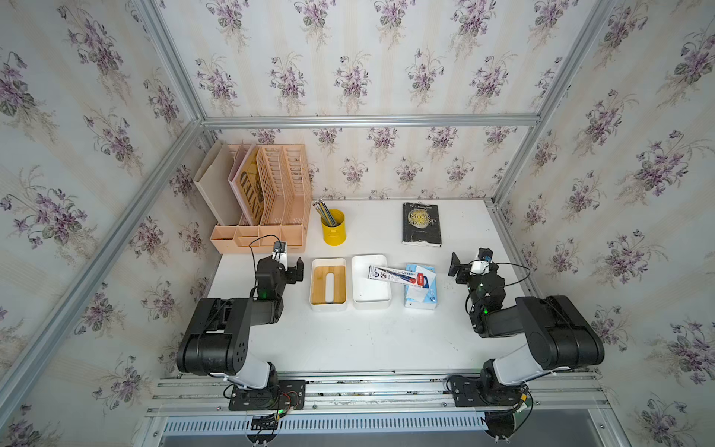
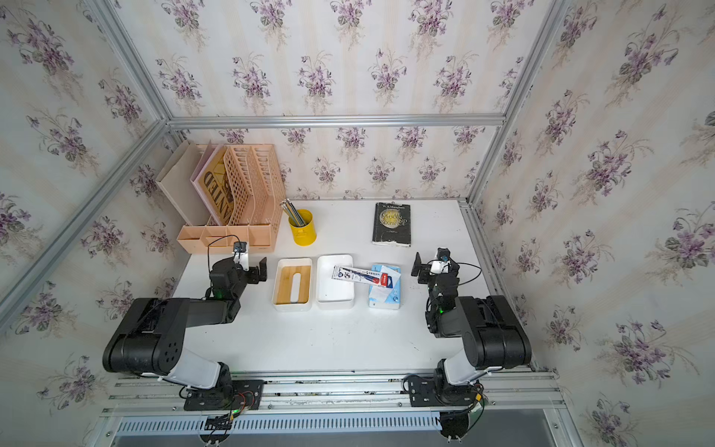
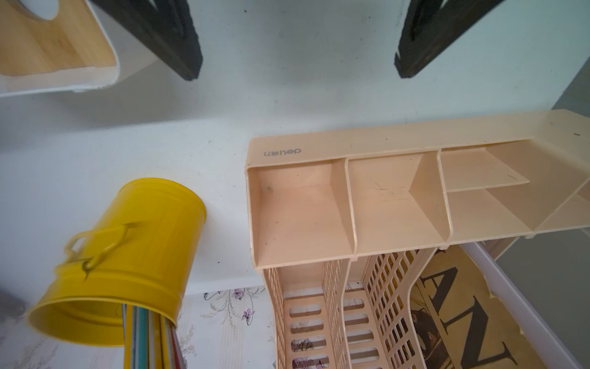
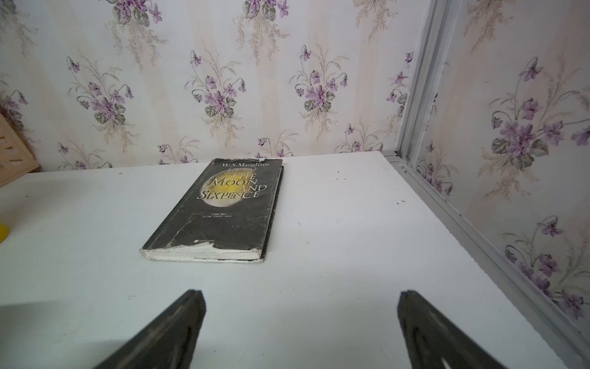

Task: Put the tissue paper into the tissue box
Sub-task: Pick up the distractor from the tissue box.

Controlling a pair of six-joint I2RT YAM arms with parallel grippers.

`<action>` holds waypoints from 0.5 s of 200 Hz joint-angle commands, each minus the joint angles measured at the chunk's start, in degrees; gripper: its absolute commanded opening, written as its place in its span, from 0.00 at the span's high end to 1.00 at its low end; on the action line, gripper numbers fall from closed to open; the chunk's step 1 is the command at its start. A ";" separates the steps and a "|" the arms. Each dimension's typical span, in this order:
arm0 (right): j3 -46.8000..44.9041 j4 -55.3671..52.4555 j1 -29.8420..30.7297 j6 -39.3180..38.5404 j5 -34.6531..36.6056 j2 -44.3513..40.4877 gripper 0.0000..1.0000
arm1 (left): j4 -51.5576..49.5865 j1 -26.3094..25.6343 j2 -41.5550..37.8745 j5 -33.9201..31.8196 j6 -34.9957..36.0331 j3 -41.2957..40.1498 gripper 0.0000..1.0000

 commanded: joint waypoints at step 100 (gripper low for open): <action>-0.73 2.35 0.06 0.06 0.19 -0.70 0.00 | 1.84 -0.04 -0.49 -1.21 -0.18 -0.69 0.01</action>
